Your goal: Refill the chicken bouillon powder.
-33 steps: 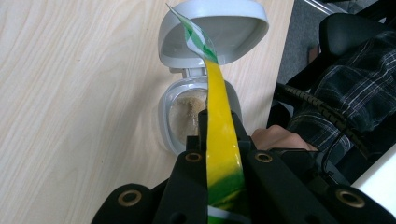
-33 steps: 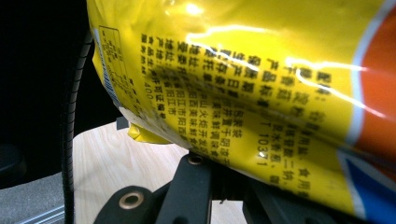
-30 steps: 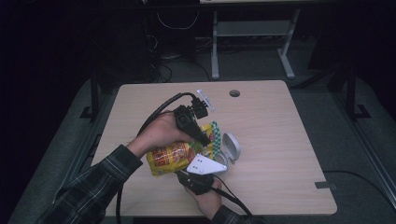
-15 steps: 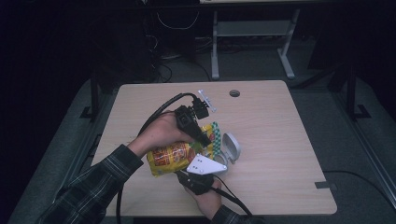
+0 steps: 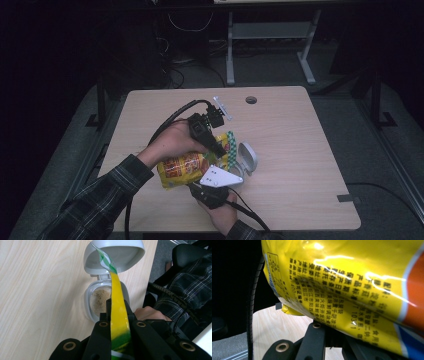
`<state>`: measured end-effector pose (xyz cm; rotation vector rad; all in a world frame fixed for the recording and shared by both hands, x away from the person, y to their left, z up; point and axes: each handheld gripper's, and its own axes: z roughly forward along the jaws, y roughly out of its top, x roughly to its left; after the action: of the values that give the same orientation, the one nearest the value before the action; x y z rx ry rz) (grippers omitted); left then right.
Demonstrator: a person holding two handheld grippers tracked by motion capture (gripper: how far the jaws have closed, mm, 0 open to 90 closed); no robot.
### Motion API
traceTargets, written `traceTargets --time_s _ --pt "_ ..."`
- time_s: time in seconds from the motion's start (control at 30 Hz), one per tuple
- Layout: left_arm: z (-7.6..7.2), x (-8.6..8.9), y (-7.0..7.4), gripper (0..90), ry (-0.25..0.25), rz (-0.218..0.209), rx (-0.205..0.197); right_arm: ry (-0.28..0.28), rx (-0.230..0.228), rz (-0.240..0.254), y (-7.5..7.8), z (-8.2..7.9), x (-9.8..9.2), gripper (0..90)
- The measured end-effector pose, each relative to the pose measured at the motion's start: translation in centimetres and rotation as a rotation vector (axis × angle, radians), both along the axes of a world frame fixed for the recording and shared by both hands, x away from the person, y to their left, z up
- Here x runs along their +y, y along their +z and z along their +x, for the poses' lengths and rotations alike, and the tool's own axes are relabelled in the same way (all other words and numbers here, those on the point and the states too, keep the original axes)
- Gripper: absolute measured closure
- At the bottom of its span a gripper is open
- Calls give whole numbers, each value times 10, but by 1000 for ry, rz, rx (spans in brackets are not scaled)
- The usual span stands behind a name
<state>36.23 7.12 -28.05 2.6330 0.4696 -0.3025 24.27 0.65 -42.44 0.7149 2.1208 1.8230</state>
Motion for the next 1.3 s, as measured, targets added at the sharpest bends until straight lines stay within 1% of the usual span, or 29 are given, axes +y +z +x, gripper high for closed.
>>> traceTargets --time_s 0.5,0.87,1.03,1.17,1.3 --pt "0 -2 0 892 5 6 6 6 -3 8 1 0 -1 900" --pt "0 -5 1 892 6 22 6 10 -1 20 2 0 -2 900" --pt "0 -6 1 893 7 23 5 11 -6 21 2 0 -2 900" --pt "0 -6 1 893 4 35 6 14 -9 23 3 0 -2 900" --pt "-1 -7 1 893 5 37 11 15 -11 23 3 -1 -1 900"
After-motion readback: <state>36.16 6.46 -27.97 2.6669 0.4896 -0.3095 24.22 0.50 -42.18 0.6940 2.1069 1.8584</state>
